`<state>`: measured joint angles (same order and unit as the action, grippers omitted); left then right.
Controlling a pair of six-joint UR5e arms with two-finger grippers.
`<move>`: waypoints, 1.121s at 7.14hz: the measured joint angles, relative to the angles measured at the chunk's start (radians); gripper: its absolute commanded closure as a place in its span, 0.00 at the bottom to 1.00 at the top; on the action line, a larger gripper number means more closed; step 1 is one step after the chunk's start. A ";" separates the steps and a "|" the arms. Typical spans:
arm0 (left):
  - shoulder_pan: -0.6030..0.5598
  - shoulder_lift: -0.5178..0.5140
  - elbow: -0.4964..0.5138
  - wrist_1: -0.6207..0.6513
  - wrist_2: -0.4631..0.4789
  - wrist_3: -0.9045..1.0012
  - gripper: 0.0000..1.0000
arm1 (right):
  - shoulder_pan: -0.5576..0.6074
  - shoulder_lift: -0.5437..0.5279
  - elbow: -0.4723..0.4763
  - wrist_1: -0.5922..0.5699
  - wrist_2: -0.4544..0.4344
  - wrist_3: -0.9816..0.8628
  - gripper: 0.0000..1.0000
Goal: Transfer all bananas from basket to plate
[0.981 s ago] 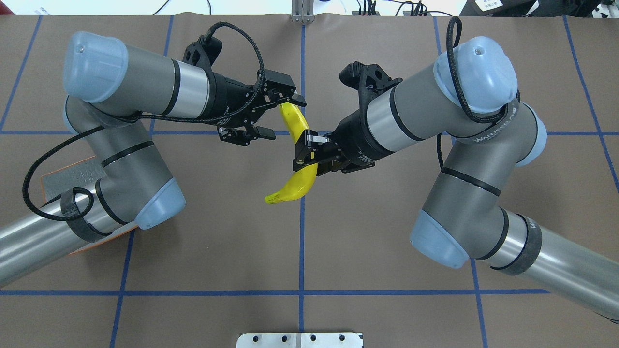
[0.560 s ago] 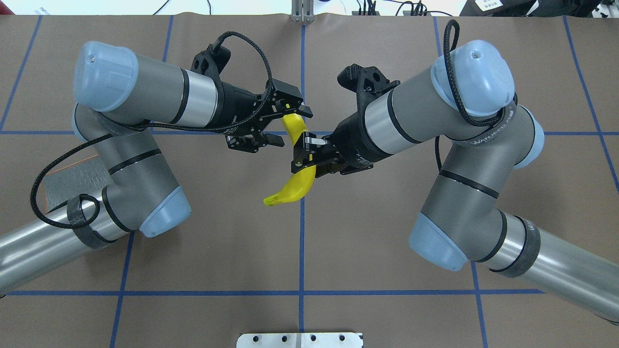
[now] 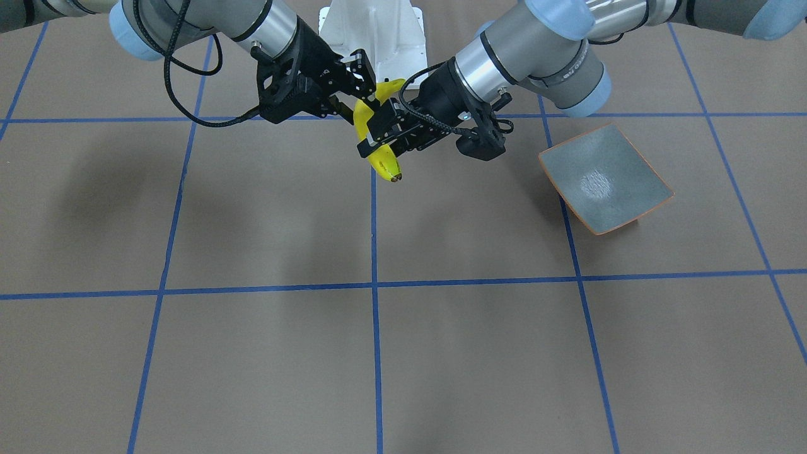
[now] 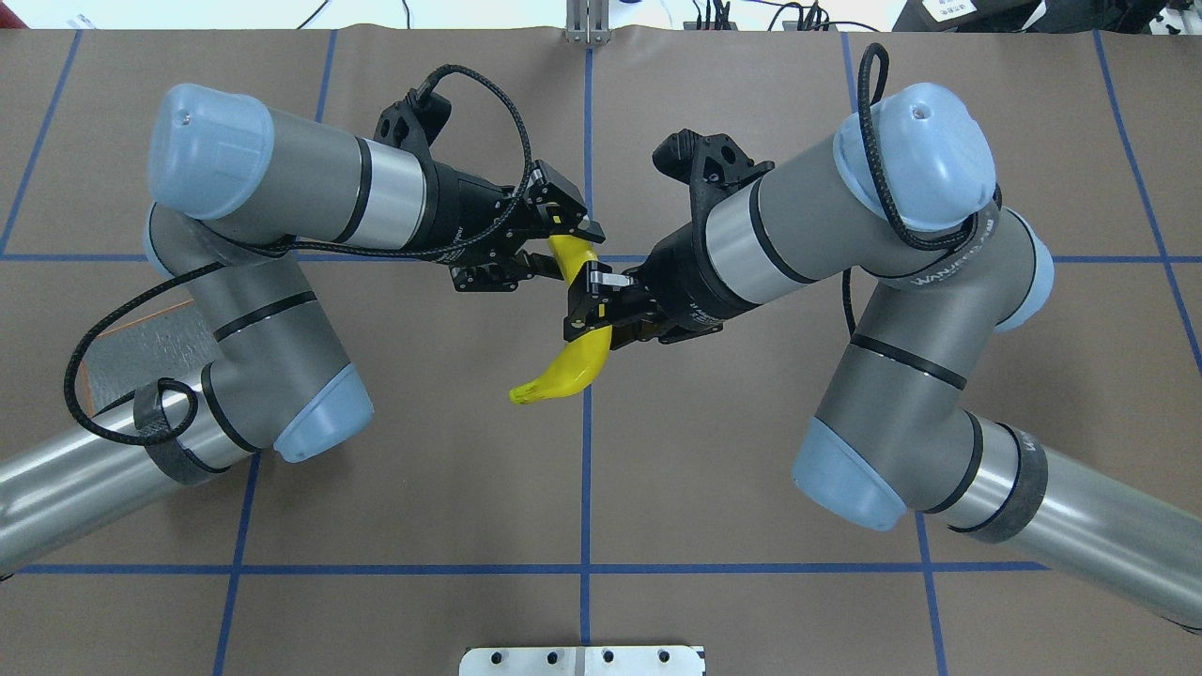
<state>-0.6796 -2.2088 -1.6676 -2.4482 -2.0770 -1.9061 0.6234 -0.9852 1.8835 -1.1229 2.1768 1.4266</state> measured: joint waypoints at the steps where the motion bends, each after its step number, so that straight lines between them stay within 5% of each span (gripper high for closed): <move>1: 0.001 -0.002 0.000 0.000 0.000 0.000 1.00 | -0.004 0.000 0.000 0.000 -0.002 0.000 1.00; 2: 0.001 -0.002 0.000 0.001 0.000 0.000 1.00 | -0.006 0.000 0.000 0.000 -0.006 0.000 0.68; 3: 0.001 -0.002 -0.001 0.002 -0.001 -0.001 1.00 | -0.007 0.000 -0.002 0.003 -0.008 -0.001 0.01; 8: -0.002 0.008 -0.001 0.016 -0.003 0.003 1.00 | 0.017 -0.007 0.000 0.033 -0.004 0.043 0.00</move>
<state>-0.6819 -2.2006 -1.6690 -2.4325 -2.0800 -1.9027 0.6404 -0.9923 1.8833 -1.0903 2.1730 1.4699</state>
